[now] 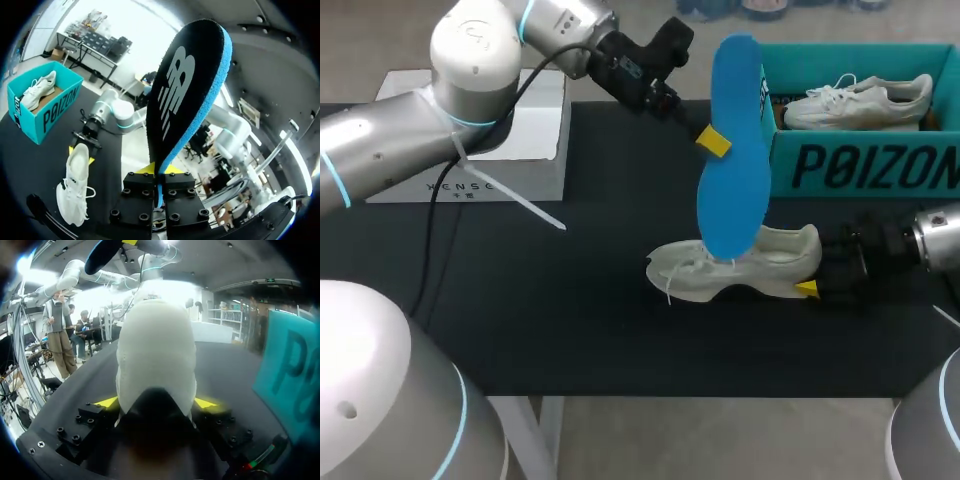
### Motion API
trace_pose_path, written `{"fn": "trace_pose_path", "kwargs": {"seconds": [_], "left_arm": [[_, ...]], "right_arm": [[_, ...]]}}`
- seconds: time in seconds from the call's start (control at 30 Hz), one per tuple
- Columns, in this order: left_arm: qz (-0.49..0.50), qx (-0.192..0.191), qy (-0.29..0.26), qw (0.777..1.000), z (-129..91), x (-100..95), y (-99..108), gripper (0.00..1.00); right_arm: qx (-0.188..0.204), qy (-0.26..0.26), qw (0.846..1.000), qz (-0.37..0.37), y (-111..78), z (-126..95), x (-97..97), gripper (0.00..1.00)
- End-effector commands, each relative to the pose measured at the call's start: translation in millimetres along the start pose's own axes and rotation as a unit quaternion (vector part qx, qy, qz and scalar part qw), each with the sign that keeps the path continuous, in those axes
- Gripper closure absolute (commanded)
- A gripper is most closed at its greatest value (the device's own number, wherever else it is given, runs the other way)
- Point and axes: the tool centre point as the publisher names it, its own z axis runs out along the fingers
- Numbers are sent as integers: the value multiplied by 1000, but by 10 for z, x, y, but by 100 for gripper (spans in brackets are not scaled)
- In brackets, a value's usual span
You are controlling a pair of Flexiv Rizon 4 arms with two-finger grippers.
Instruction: Take the shoe out of the shoebox, open the shoe tongue, remove and reinsert the insole, then place the shoe into the shoebox
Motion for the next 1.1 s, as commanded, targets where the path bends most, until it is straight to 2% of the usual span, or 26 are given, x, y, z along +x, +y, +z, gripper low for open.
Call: {"fn": "trace_pose_path", "kwargs": {"seconds": [0.03,0.17,0.33,0.6,0.77,1.1], "left_arm": [[-10,6,49,999,-64,128,25,100],[-9,-1,31,999,-66,371,-59,100],[17,-17,-20,999,-6,691,-177,100],[37,-7,-56,998,36,1076,-286,100],[43,-1,-61,997,78,1203,-291,100],[47,-14,-53,997,155,1290,-295,100]], "right_arm": [[1,-1,1000,0,-45,35,-5,100],[1,-1,1000,0,-45,35,-5,100],[1,-1,1000,0,-45,35,-5,100],[1,-1,1000,0,-45,35,-5,100],[1,-1,1000,0,-45,35,-5,100],[1,-1,1000,0,-45,35,-5,100]]}}
